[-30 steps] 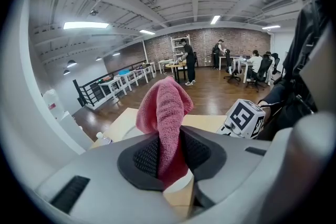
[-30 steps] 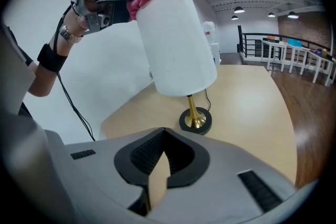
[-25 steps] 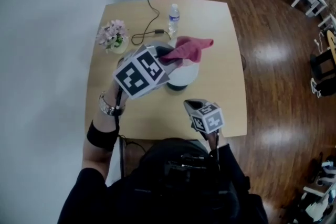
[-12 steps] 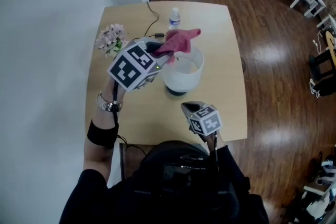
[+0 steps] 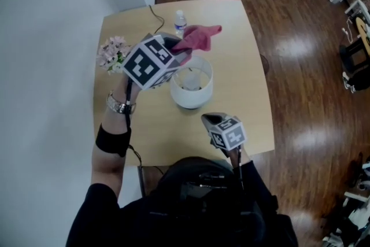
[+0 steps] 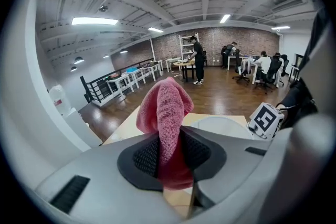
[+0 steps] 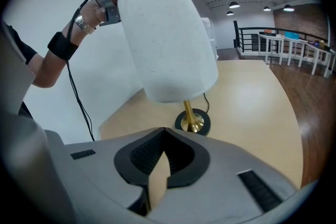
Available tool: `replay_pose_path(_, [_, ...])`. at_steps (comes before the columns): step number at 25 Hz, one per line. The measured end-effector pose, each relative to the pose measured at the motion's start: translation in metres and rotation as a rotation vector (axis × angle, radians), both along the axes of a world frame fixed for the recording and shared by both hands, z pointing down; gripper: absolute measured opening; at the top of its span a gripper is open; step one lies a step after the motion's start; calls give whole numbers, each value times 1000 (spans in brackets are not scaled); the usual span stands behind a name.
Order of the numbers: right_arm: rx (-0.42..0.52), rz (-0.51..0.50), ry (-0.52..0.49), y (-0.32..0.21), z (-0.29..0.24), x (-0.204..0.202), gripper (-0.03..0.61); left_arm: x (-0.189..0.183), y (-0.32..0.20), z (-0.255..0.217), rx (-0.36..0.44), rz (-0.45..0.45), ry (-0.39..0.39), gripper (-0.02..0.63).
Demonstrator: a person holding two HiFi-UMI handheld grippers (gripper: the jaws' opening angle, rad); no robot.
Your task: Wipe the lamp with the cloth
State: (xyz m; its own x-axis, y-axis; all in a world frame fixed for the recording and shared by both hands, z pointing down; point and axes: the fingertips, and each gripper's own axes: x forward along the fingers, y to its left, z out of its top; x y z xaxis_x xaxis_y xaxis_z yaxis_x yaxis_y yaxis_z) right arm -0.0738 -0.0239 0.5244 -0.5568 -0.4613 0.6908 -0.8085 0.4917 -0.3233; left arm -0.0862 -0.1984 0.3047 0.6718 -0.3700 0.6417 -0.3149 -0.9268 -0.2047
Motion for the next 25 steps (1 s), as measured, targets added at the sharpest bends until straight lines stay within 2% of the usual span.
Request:
replay_pose_path(12, [-1,57,-39,0,1,33,5,76,17,0,13,132,-71,94])
replay_pose_path(19, [9,73,-46,4,2,40,5,92,44,1,1,196,-73,94])
replay_pose_path(25, [18,70,-47,6,1,39,5,86,74,6,6,240,-105,94])
